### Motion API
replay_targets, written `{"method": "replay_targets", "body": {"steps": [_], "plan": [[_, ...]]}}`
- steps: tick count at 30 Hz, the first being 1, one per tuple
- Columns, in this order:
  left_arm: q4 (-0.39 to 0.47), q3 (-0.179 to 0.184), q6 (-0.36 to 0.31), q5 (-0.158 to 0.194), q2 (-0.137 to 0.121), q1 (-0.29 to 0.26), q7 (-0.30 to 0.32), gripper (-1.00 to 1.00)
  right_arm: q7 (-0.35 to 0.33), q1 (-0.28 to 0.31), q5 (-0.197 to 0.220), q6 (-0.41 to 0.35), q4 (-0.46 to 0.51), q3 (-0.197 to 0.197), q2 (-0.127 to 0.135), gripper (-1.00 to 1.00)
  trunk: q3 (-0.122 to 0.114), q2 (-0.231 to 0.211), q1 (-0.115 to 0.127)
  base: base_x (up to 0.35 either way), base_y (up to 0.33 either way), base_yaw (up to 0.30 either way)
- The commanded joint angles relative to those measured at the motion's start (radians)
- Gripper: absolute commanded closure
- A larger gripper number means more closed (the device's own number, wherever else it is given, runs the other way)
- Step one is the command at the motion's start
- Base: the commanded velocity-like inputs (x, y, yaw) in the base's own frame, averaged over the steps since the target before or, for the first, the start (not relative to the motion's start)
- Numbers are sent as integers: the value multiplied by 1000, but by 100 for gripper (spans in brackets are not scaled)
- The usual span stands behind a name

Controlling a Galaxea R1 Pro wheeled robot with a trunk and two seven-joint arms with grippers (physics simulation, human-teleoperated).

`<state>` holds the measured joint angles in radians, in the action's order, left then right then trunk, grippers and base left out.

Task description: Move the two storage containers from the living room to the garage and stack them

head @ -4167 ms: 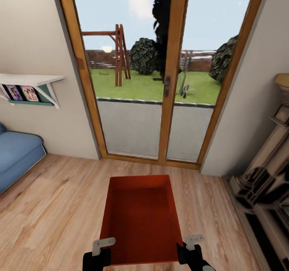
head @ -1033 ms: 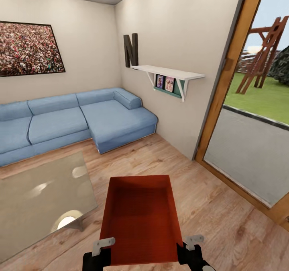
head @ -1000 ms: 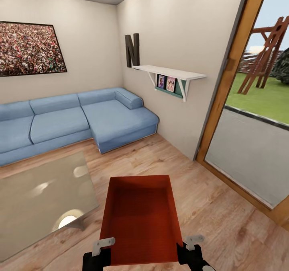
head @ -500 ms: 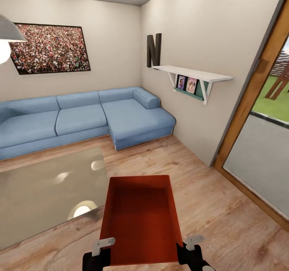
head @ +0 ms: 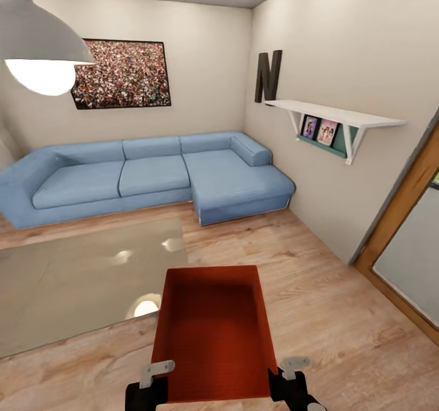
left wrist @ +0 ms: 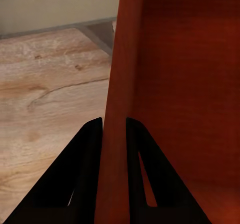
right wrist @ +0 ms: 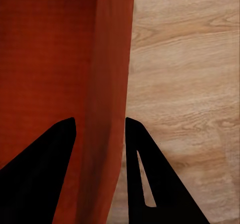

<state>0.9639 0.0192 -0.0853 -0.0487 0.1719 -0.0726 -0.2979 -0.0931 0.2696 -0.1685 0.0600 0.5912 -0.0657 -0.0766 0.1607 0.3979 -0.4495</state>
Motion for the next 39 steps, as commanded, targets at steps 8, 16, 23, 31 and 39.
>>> {"method": "replay_targets", "body": {"steps": [8, 16, 23, 31, 39], "plan": [[3, -1, -8, -17, 3, -1, -12, 100, -14, 0, -8, 3, -1, -8, -19, 100, 2, 2, -1, 0, 260, 295], [4, -1, -8, -17, 3, -1, -12, 100, -14, 0, -8, 3, -1, -8, -19, 100, 2, 2, -1, 0, 277, 295], [4, -1, -8, -17, 3, -1, -12, 100, -14, 0, -8, 3, -1, -7, -19, 100, 2, 2, -1, 23, 283, 295], [4, -1, -8, -17, 3, -1, -12, 100, -14, 0, -8, 3, -1, -7, -19, 100, 2, 2, -1, 126, 298, 295], [4, -1, -8, -17, 3, -1, -12, 100, -14, -1, -8, 3, -1, -6, -19, 100, 2, 2, -1, 191, 283, 295]]}}
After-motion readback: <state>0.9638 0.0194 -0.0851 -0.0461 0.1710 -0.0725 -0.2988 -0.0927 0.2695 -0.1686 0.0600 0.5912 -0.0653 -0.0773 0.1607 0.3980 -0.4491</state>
